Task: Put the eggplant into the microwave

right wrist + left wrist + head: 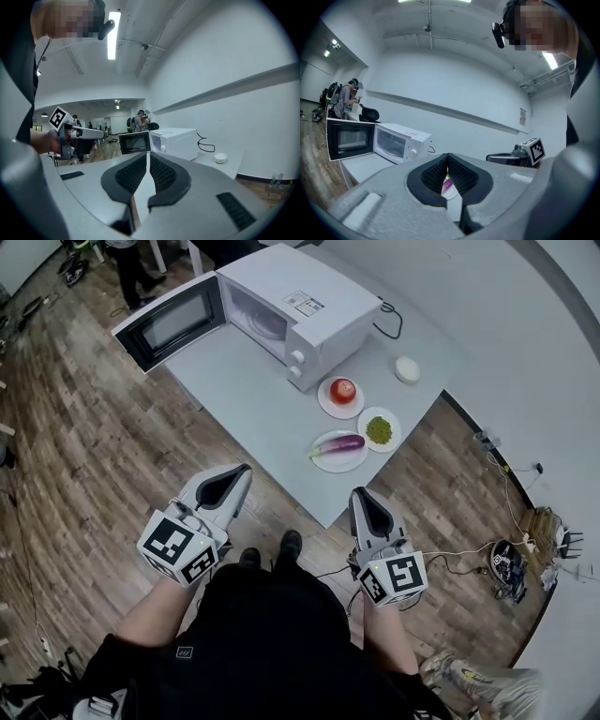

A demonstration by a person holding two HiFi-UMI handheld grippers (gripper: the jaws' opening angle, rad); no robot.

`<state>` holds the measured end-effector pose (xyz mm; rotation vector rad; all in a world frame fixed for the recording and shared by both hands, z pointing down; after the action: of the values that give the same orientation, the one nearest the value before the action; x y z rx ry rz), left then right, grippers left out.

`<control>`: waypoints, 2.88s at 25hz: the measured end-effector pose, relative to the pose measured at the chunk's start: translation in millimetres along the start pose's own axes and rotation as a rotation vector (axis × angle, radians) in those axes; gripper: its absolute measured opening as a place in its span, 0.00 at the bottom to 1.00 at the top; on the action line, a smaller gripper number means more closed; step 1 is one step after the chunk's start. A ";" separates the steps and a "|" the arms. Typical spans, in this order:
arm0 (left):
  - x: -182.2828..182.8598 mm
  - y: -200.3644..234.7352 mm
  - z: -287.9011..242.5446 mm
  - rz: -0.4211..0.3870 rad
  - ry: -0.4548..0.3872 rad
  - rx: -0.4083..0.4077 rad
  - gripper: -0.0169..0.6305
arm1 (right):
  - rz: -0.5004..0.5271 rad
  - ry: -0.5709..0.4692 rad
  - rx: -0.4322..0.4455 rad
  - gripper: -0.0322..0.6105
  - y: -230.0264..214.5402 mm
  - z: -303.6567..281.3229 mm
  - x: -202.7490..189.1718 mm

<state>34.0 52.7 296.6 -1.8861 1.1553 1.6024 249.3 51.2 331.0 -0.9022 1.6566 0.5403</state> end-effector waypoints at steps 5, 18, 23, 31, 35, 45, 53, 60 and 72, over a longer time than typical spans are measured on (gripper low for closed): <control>-2.8 2.8 -34.8 -0.022 0.026 0.062 0.04 | 0.033 0.045 0.039 0.09 -33.2 -18.5 -9.7; -56.2 33.8 -88.7 -0.037 0.113 0.014 0.04 | 0.108 0.151 -0.002 0.18 -62.0 -75.4 -55.7; -86.5 43.0 -104.9 -0.030 0.126 -0.010 0.04 | 0.128 0.182 -0.017 0.18 -68.9 -88.2 -86.0; -122.8 47.2 -121.7 -0.051 0.163 -0.036 0.04 | 0.202 0.258 -0.054 0.18 -78.7 -96.6 -136.3; -138.4 50.1 -132.1 -0.080 0.186 -0.047 0.04 | 0.269 0.311 -0.063 0.18 -83.4 -100.6 -162.9; -154.6 62.6 -162.3 -0.108 0.196 -0.060 0.04 | 0.524 0.425 -0.080 0.22 -97.8 -114.3 -207.6; -166.2 61.5 -167.2 -0.112 0.205 -0.074 0.04 | 0.700 0.485 -0.082 0.23 -103.9 -125.6 -225.3; -175.2 71.0 -166.4 -0.111 0.214 -0.068 0.04 | 0.784 0.517 -0.093 0.24 -103.7 -138.2 -233.1; -177.8 86.3 -156.5 -0.111 0.218 -0.050 0.04 | 0.941 0.557 -0.148 0.23 -93.1 -159.0 -230.3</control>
<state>61.1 -56.4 522.2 -2.1609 1.0824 1.4061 247.2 -58.8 604.7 -0.3176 2.5711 1.1199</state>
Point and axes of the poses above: the fingertips, and each gripper's own axes: z backward along the fingers, y to its left, x out of its top, the point moved 3 cm from there along z, backward along the fingers, and after that the axes turned 6 degrees about y, right-handed, at the moved point
